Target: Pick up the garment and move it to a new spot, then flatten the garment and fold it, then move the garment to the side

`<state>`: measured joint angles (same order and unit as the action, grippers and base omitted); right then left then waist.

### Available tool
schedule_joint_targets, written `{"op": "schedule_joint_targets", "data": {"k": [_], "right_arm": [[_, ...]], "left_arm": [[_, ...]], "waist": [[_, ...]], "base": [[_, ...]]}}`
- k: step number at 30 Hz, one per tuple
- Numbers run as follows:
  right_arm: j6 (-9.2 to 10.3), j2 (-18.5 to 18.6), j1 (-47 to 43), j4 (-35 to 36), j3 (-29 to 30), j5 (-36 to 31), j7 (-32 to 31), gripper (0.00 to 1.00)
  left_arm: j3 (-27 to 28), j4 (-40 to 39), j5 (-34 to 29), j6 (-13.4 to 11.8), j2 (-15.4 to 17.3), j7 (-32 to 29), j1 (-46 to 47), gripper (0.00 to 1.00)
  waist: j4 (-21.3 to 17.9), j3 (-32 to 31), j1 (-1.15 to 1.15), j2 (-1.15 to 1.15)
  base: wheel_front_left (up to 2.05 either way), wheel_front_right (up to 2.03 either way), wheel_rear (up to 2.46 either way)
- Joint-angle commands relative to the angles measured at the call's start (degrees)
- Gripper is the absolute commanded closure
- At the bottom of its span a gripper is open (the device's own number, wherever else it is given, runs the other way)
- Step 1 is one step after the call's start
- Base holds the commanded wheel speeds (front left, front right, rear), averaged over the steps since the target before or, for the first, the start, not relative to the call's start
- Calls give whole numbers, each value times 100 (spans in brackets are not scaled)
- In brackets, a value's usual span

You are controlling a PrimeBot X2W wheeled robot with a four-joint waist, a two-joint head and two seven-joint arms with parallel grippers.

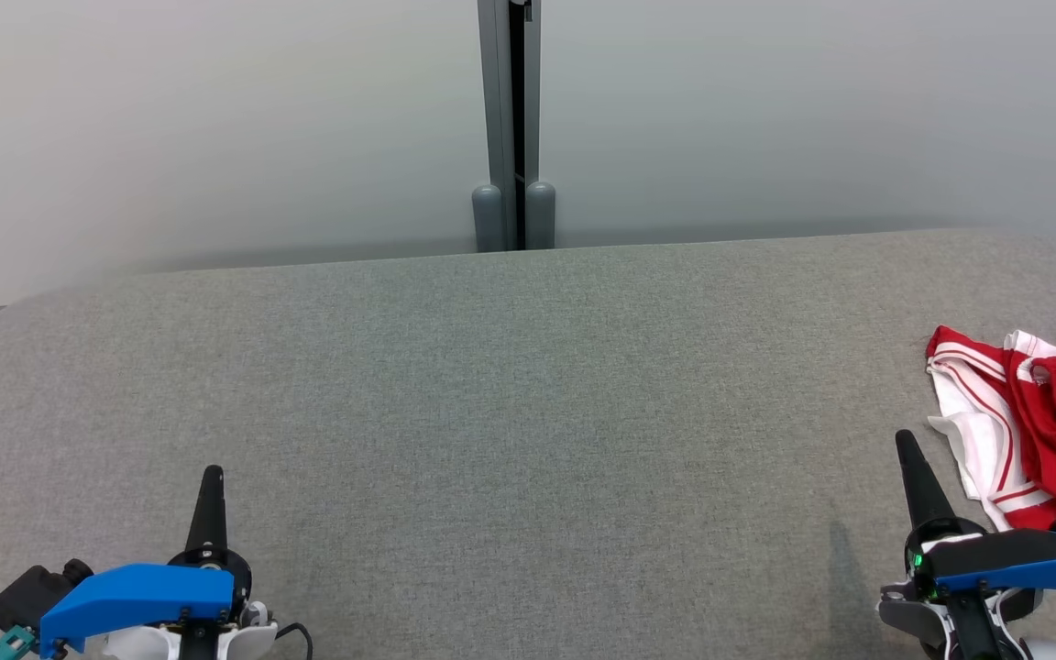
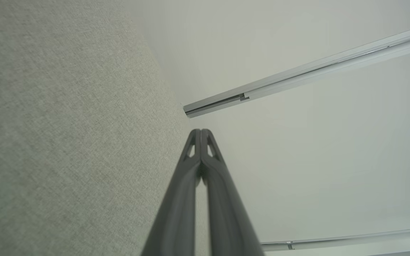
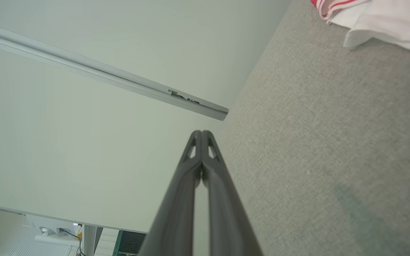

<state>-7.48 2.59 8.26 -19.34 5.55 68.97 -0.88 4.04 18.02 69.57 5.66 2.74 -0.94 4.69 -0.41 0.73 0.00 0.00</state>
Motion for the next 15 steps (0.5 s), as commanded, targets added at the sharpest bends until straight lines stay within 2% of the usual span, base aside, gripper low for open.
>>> {"op": "schedule_joint_targets", "data": {"k": [1,15], "right_arm": [[-2,36,-39,84,16,171,-39,100],[-2,39,-109,244,47,900,-221,100]], "left_arm": [[35,-88,141,41,17,-31,123,100],[113,-201,863,97,19,-211,147,100]], "waist": [[1,-1,0,0],[13,-17,0,0]], "base": [[0,0,0],[0,0,0]]}}
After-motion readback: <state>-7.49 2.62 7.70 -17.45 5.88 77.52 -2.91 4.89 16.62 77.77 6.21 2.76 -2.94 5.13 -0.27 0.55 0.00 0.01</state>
